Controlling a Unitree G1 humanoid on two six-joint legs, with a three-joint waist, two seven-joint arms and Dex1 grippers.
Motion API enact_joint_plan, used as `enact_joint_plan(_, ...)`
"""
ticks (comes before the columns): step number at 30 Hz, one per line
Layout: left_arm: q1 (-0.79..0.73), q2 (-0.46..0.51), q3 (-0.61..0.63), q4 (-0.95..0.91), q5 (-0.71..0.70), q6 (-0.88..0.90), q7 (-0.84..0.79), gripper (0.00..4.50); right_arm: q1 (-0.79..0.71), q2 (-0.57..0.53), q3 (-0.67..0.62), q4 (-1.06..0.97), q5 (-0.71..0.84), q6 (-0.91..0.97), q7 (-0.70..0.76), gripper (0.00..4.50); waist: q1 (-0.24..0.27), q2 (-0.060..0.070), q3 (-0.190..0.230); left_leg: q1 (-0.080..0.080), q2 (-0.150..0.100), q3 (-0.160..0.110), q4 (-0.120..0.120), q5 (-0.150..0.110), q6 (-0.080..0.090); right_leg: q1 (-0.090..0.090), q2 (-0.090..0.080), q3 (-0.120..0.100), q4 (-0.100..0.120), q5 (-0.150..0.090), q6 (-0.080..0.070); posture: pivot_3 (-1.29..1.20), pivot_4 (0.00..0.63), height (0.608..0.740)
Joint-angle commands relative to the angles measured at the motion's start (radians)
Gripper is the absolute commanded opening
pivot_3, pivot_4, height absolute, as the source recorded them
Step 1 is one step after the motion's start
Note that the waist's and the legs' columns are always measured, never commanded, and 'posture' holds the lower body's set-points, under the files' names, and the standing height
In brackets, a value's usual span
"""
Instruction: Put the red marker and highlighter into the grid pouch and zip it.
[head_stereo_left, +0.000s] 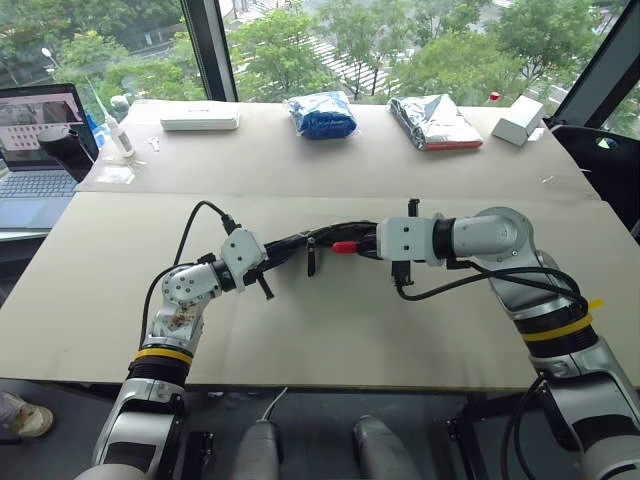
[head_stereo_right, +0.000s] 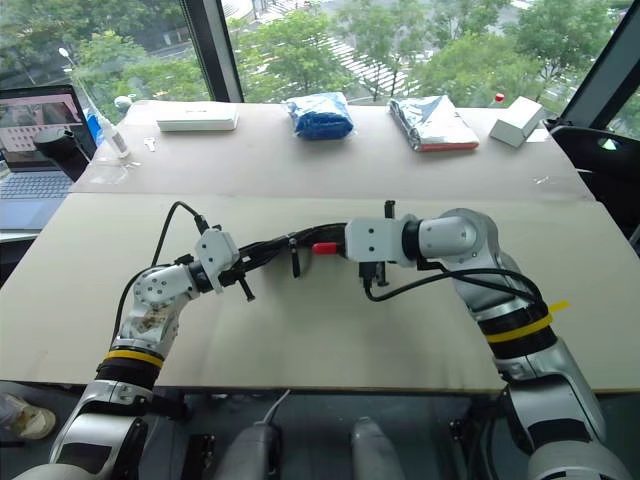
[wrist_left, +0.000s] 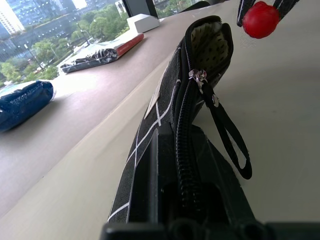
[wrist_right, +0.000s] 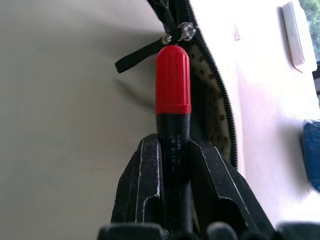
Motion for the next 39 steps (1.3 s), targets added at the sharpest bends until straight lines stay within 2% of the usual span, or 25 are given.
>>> enact_joint_plan(1, -0.015, 0.006, 0.007, -0.023, -0.019, 0.003, 0.002, 0.0, -0.051, -0.006, -0.008, 0.013, -0.017, 0.02, -0.02, 0.39, 0.002, 0.0, 0.0, 0.0, 0.0, 0.0, 0.0, 0.0, 0.0, 0.0, 0.0, 0.0, 0.0, 0.0, 0.0, 0.0, 0.15, 0.74)
enact_joint_plan(8, -0.014, 0.007, 0.007, -0.025, -0.019, 0.006, 0.001, 0.0, -0.088, 0.004, 0.053, 0.051, -0.105, 0.035, -0.047, 0.39, 0.008, 0.0, 0.0, 0.0, 0.0, 0.0, 0.0, 0.0, 0.0, 0.0, 0.0, 0.0, 0.0, 0.0, 0.0, 0.0, 0.15, 0.74)
enact_joint_plan(16, -0.017, 0.001, 0.008, -0.033, -0.019, 0.013, 0.008, 0.0, -0.127, 0.079, 0.151, 0.118, -0.214, -0.006, -0.105, 0.39, 0.009, 0.0, 0.0, 0.0, 0.0, 0.0, 0.0, 0.0, 0.0, -0.001, 0.0, 0.0, 0.0, 0.0, 0.0, 0.0, 0.15, 0.74)
enact_joint_plan(21, -0.007, 0.002, 0.011, -0.046, -0.021, 0.017, 0.014, 0.0, -0.187, 0.159, 0.193, 0.223, -0.284, -0.04, -0.202, 0.39, 0.009, 0.0, 0.0, 0.0, 0.0, 0.0, 0.0, 0.0, 0.0, -0.001, 0.0, 0.0, 0.0, 0.0, 0.0, 0.0, 0.15, 0.74)
enact_joint_plan(27, -0.004, 0.004, 0.011, -0.053, -0.021, 0.022, 0.019, 0.0, -0.193, 0.233, 0.223, 0.266, -0.281, -0.135, -0.239, 0.39, 0.007, 0.0, 0.0, -0.001, 0.0, 0.0, -0.001, 0.0, 0.0, -0.001, 0.0, 0.0, 0.0, 0.0, 0.0, 0.0, 0.15, 0.74)
enact_joint_plan(32, -0.001, 0.007, 0.014, -0.057, -0.021, 0.024, 0.018, 0.0, -0.178, 0.248, 0.233, 0.289, -0.29, -0.22, -0.261, 0.39, 0.01, 0.0, 0.0, -0.001, 0.0, 0.0, 0.0, 0.0, 0.0, -0.001, 0.0, 0.0, 0.0, 0.0, 0.0, 0.0, 0.15, 0.74)
enact_joint_plan(37, 0.003, 0.008, 0.016, -0.063, -0.02, 0.028, 0.02, 0.0, -0.168, 0.247, 0.2, 0.308, -0.261, -0.215, -0.261, 0.39, 0.007, 0.0, 0.0, -0.001, 0.0, 0.0, -0.001, 0.0, 0.0, -0.001, 0.0, 0.0, 0.0, 0.0, 0.0, 0.0, 0.15, 0.74)
enact_joint_plan(39, 0.004, 0.009, 0.017, -0.064, -0.02, 0.028, 0.02, 0.0, -0.165, 0.25, 0.177, 0.3, -0.232, -0.193, -0.248, 1.39, 0.007, 0.0, 0.0, -0.001, 0.0, 0.0, -0.001, 0.0, 0.0, -0.001, 0.0, 0.0, 0.0, 0.0, 0.0, 0.0, 0.15, 0.74)
